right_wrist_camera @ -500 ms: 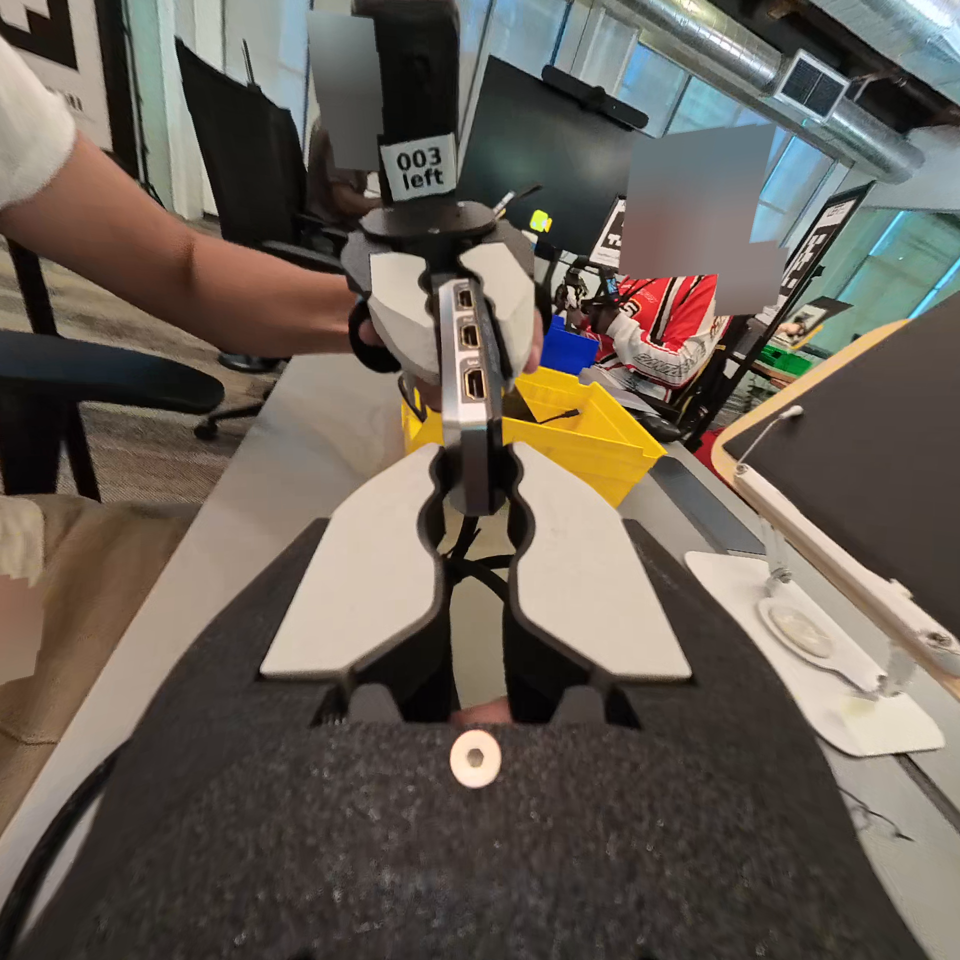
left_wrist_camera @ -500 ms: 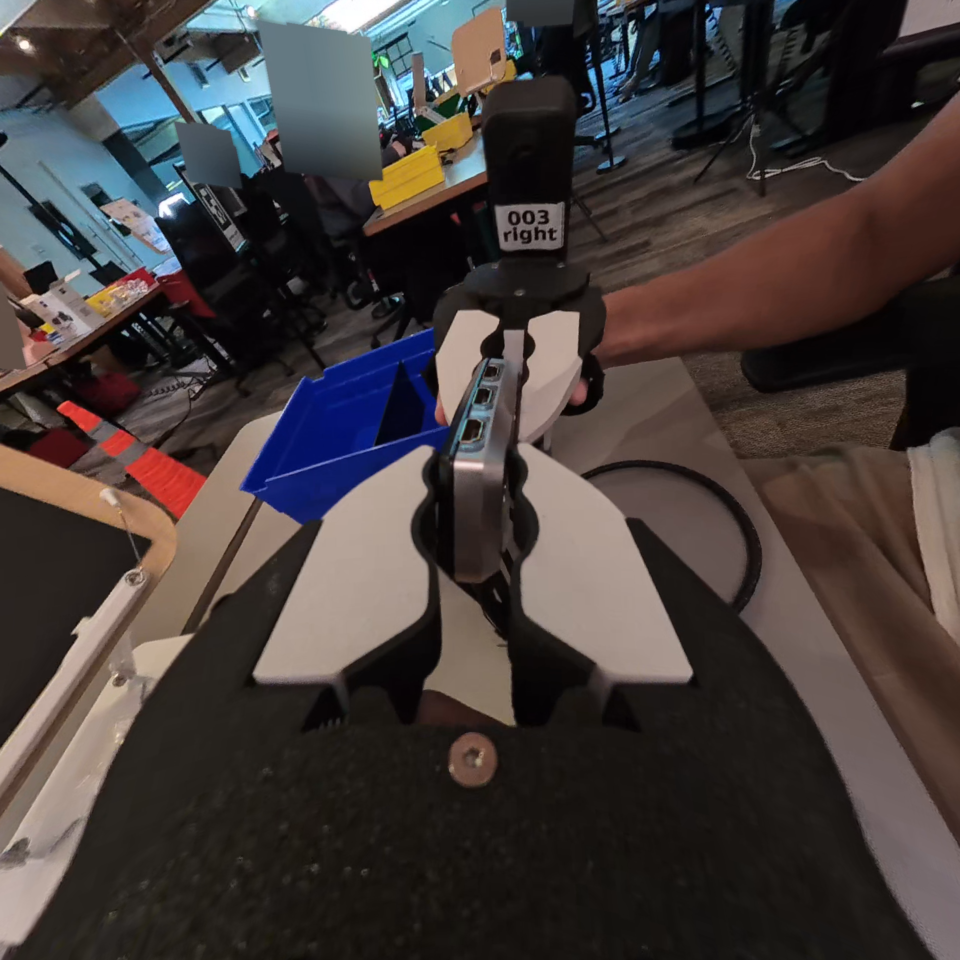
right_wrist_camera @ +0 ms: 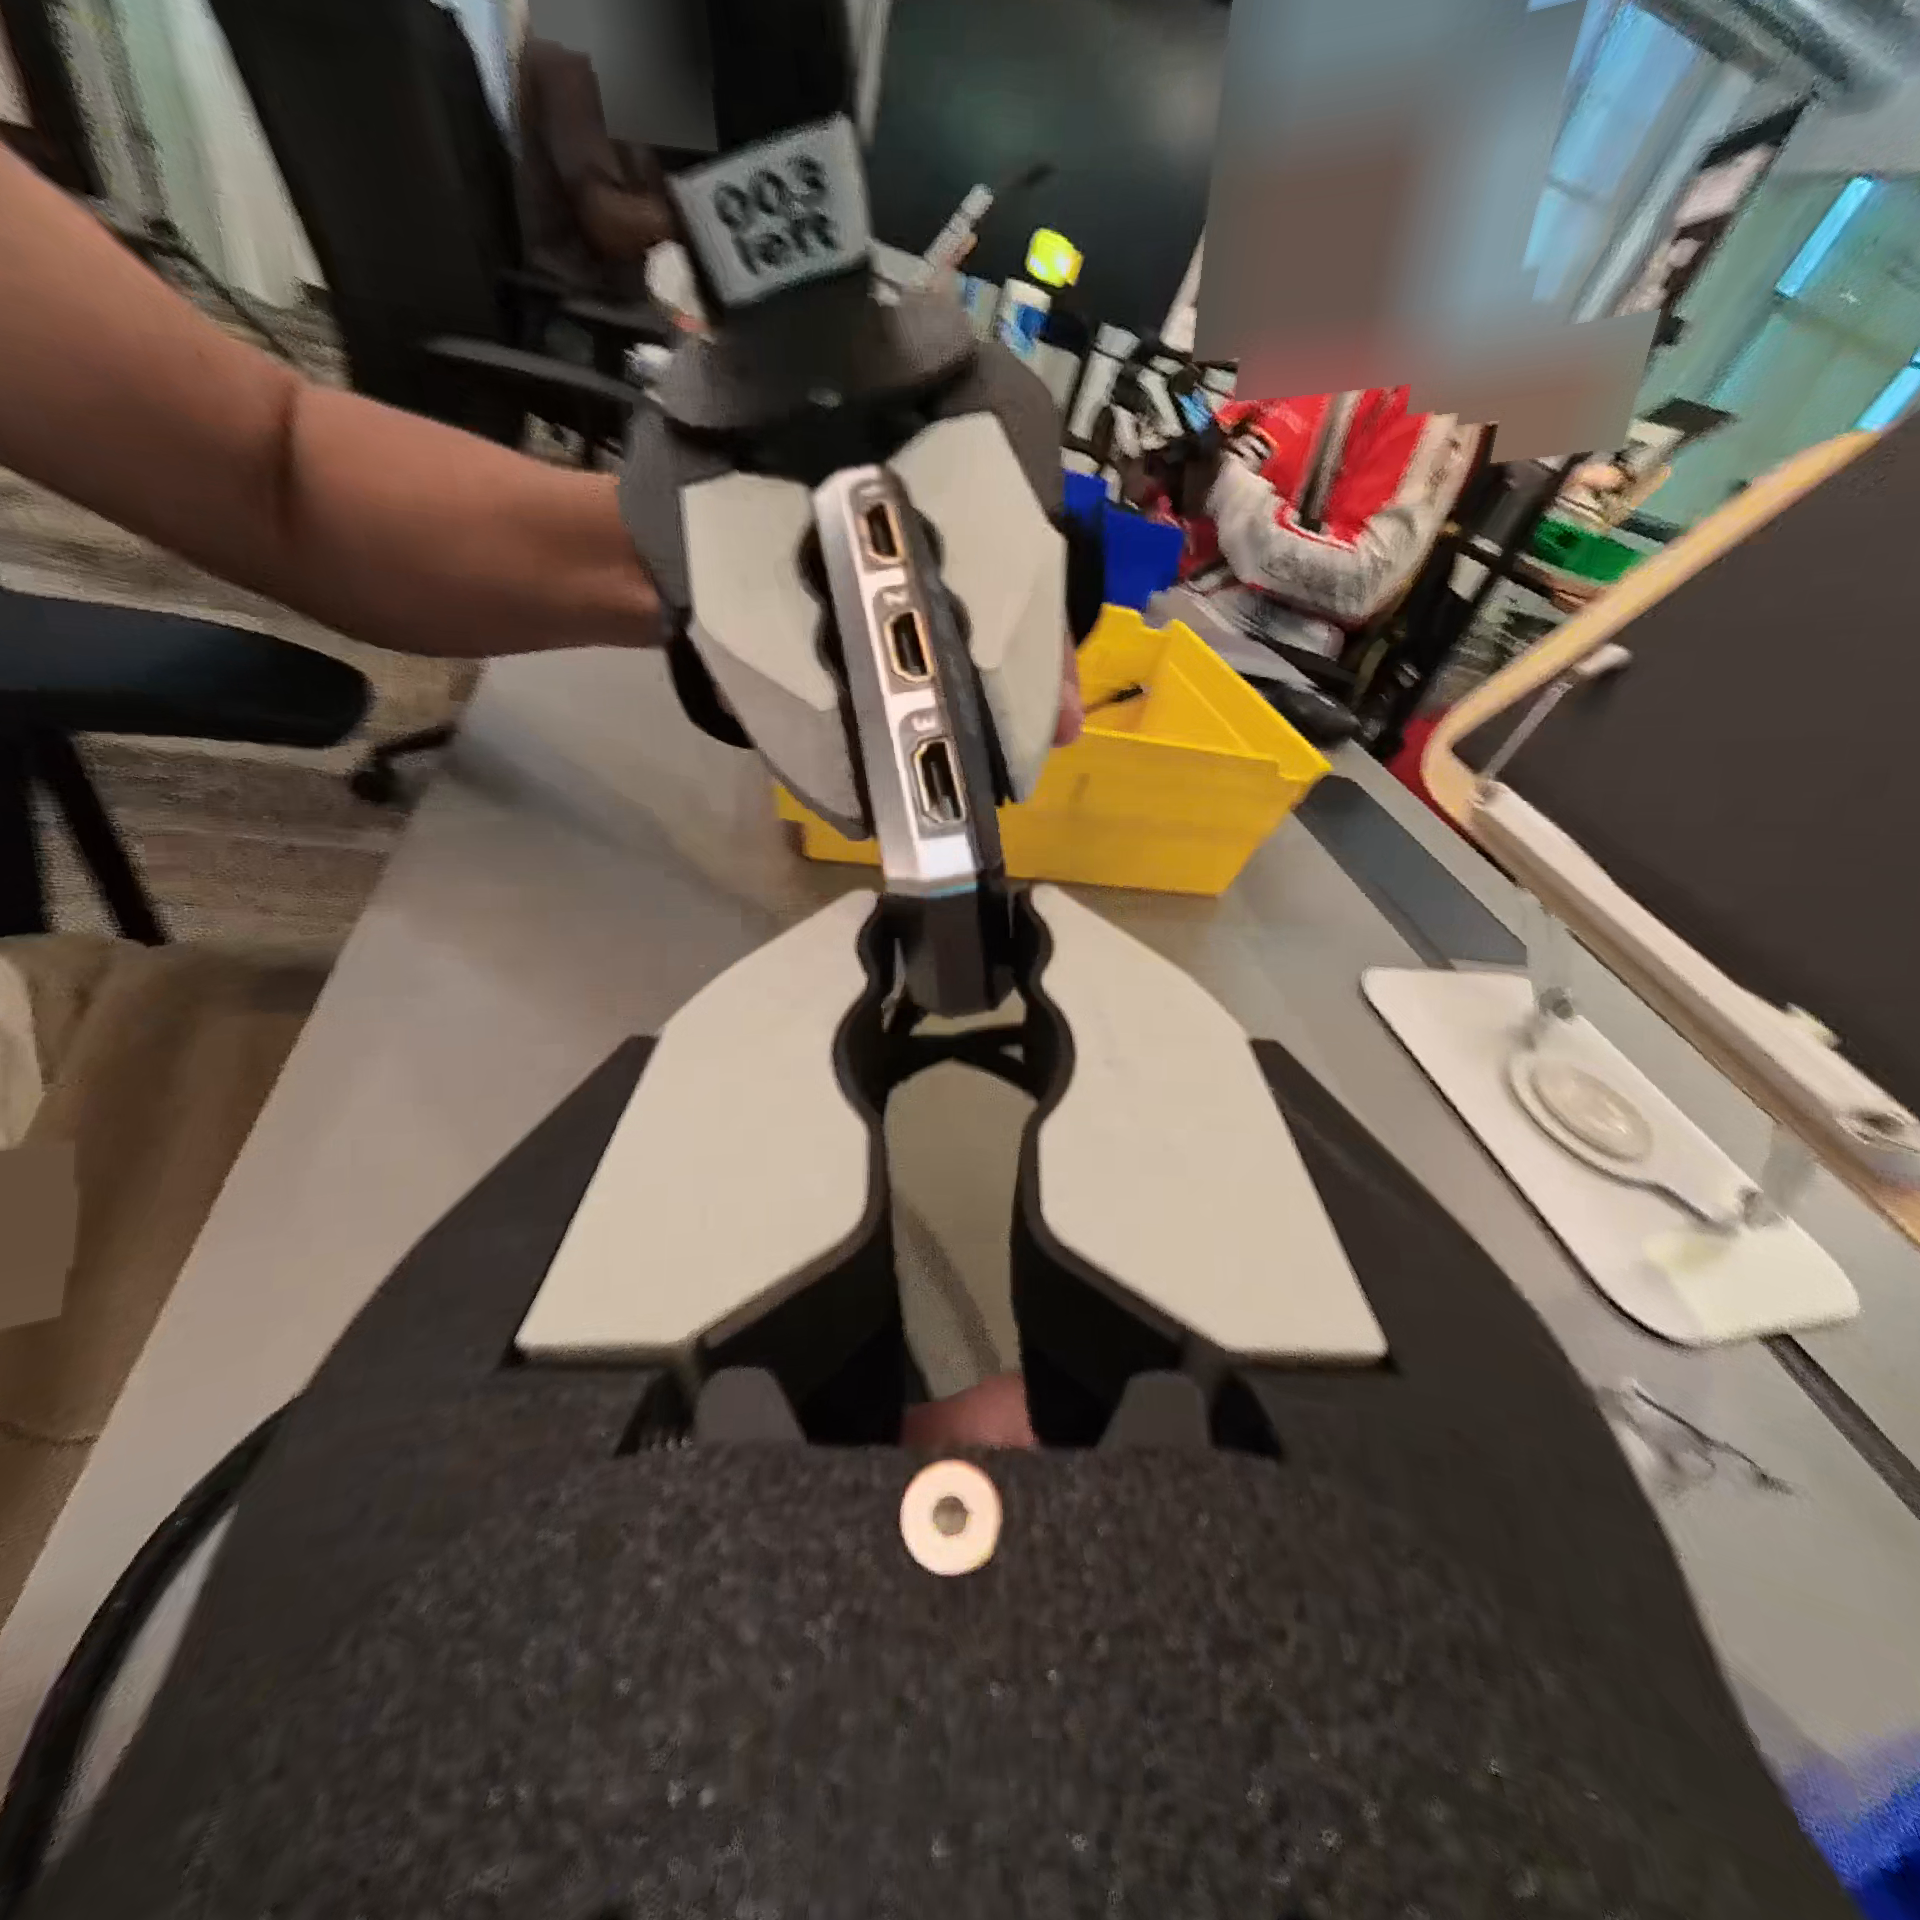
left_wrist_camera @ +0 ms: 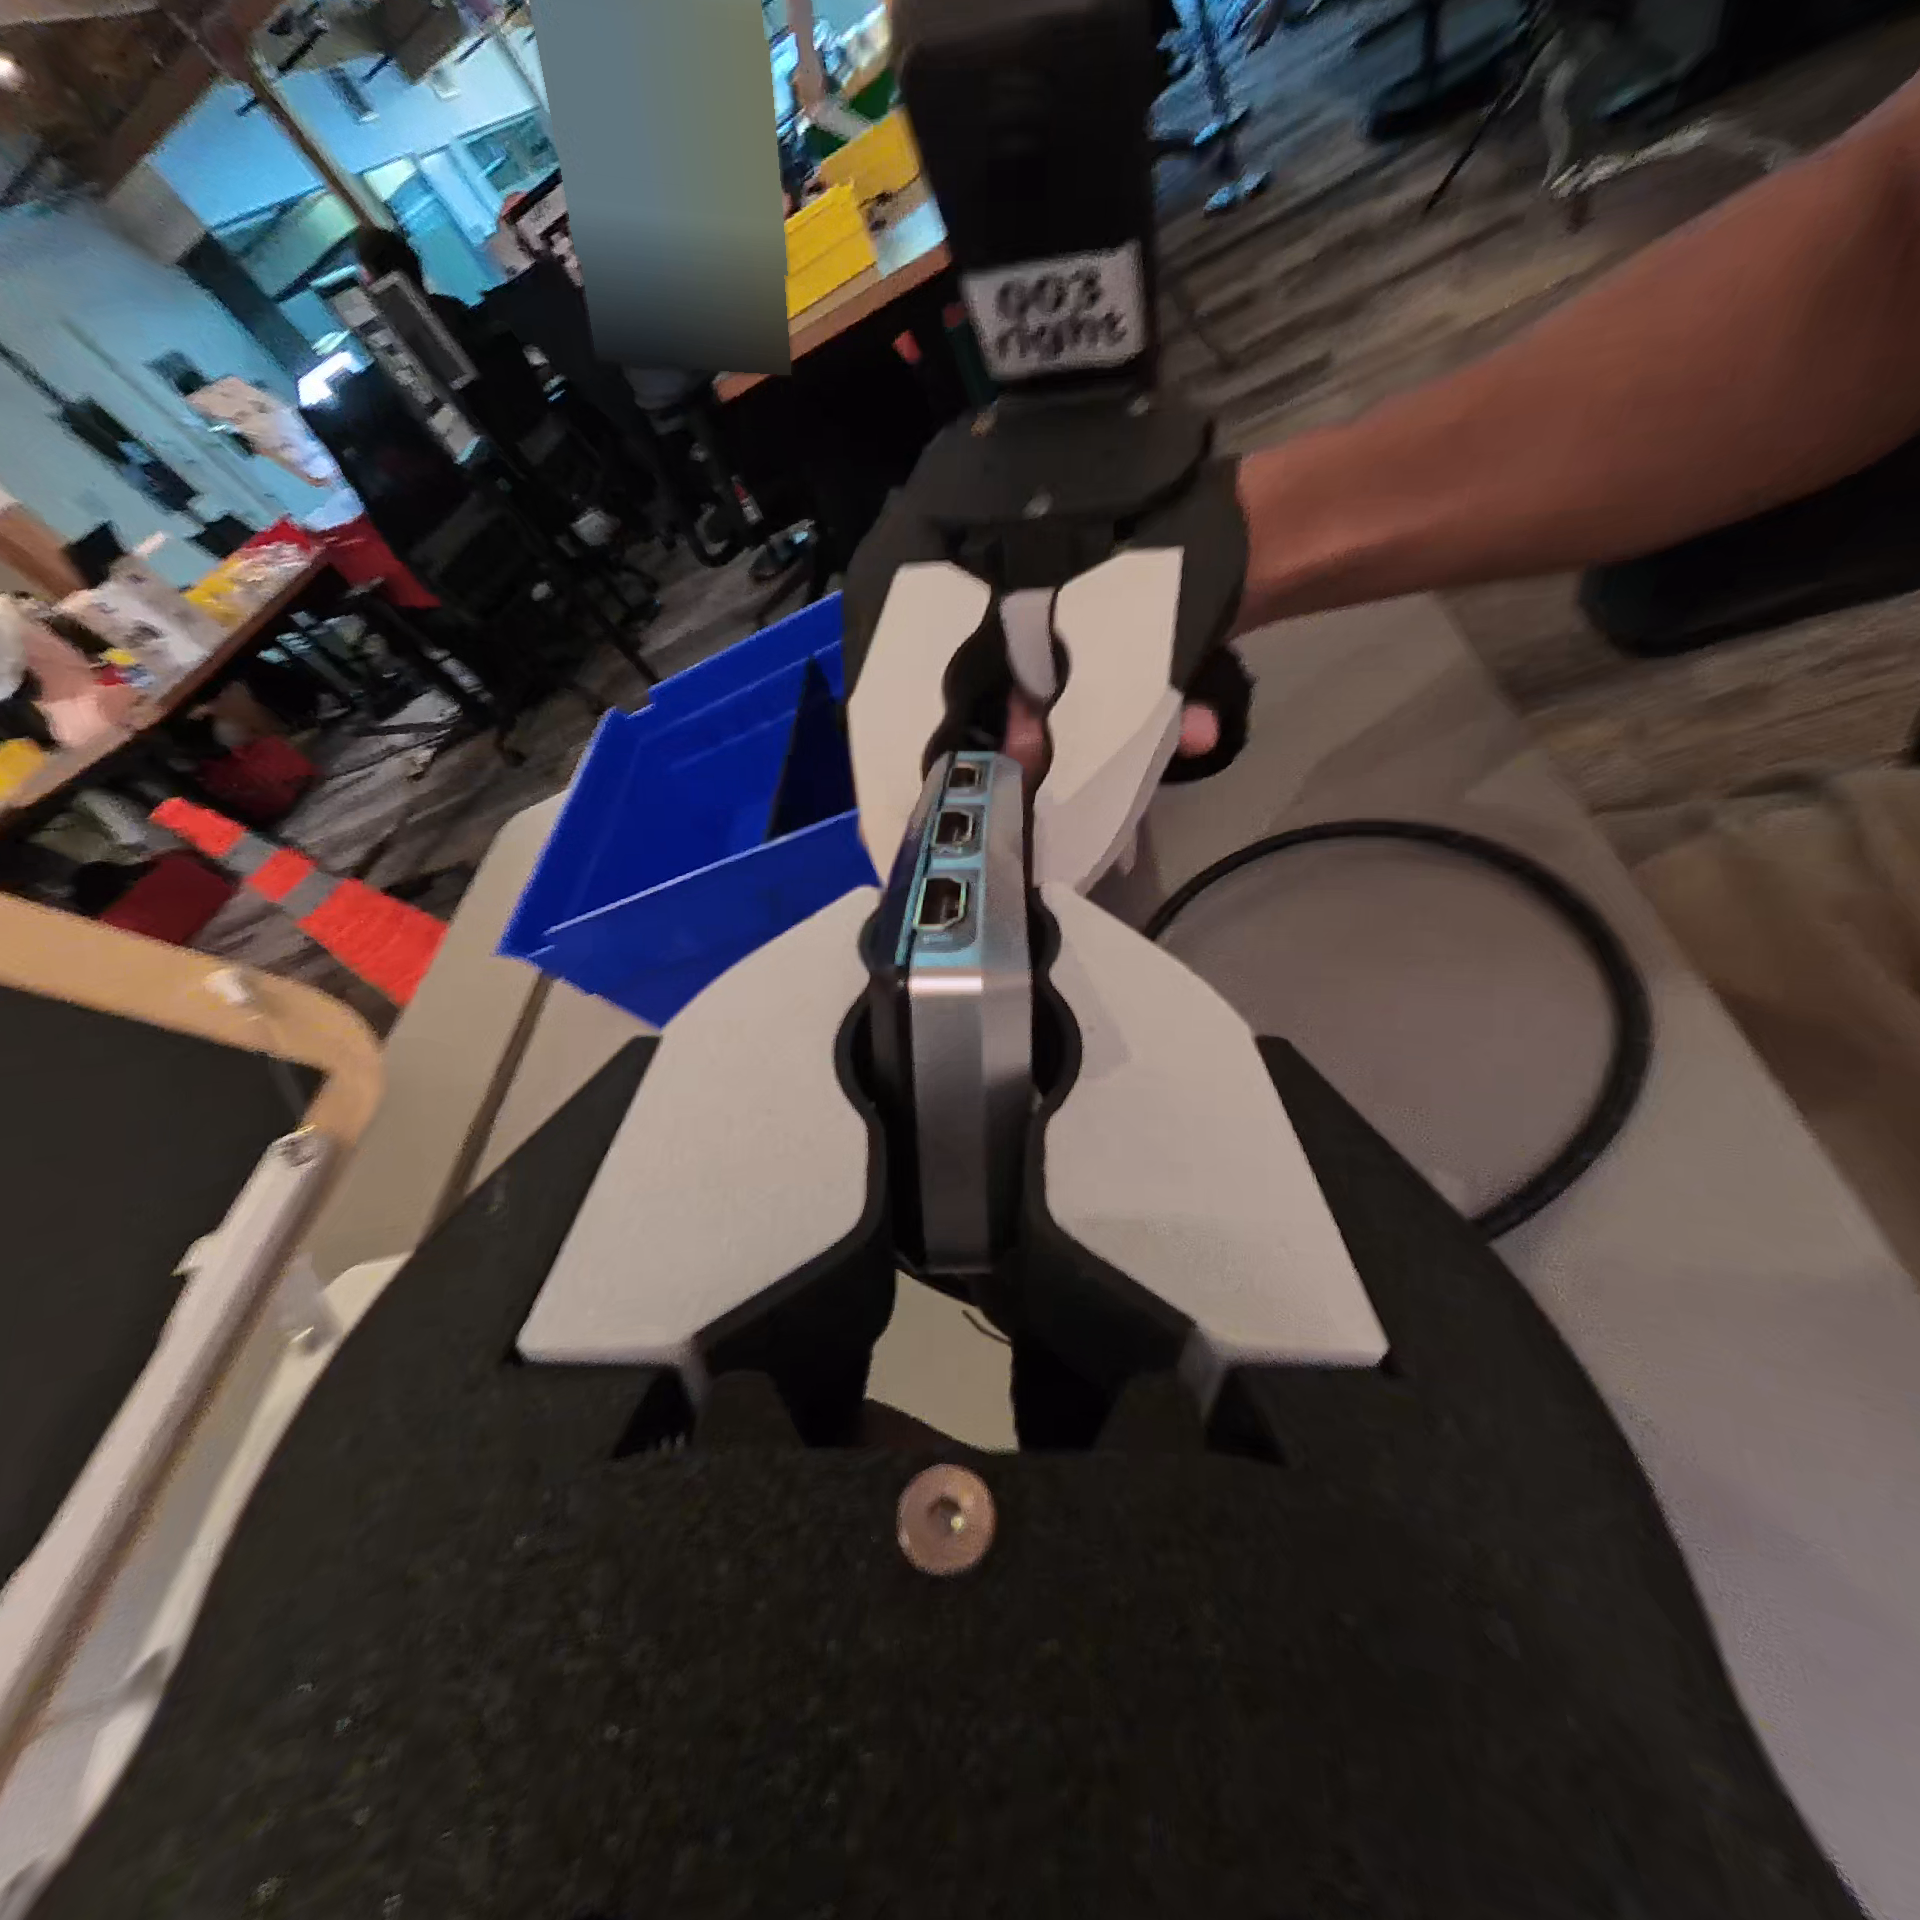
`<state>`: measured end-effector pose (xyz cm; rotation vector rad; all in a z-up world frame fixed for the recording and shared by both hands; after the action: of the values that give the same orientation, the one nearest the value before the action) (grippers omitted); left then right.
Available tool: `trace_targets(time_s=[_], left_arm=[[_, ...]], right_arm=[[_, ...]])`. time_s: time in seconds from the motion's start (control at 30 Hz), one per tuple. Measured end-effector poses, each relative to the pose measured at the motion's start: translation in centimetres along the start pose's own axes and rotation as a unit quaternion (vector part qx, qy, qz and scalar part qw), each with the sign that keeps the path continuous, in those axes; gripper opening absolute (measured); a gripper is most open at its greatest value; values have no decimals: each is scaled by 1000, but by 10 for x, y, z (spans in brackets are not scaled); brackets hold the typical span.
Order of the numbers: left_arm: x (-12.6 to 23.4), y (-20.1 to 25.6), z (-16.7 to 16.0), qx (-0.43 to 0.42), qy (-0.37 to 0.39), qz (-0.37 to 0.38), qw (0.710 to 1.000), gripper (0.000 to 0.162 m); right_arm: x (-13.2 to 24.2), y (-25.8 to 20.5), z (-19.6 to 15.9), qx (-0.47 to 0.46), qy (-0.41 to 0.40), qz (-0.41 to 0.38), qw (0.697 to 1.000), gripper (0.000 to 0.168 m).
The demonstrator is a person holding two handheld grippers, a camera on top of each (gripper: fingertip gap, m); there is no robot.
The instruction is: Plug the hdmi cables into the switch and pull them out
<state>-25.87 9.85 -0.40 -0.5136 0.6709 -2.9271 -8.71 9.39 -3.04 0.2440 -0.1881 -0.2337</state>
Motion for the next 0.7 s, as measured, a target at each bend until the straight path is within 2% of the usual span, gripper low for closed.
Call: trace_targets(time_s=[0.1,0.17,0.23,0.33,0.43,0.6,0.7], left_arm=[[14,-8,-3,-12,-18,68,997,23],[27,-14,-4,-14,-13,121,992,24],[37,-20,-4,-42,-28,179,983,23],[47,-20,2,-83,-33,211,973,23],[45,-19,3,-96,-36,219,970,23],[45,-22,-7,-102,-31,226,968,23],[54,-20,-12,-107,-13,232,967,23]], right_arm=[[10,-1,6,15,-39,-64,997,22],[20,-7,11,-11,-63,-87,994,23],[26,-19,12,-72,-94,-92,989,27],[25,-46,-1,-187,-151,-66,968,33],[5,-75,-21,-241,-188,-49,951,41],[-50,-90,-52,-178,-336,-133,915,50],[-76,-81,-58,-178,-370,-173,895,53]])
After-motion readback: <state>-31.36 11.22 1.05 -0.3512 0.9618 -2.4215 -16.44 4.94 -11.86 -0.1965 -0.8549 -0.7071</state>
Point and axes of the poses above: each gripper's, where its closed fingertips meet, x back along the fingers, z out of its top, y = z × x across the jaws, the point moved 9 cm from there along x, back along the fingers, and after that the axes turned 2 degrees about -y, right-handed, at the moved point
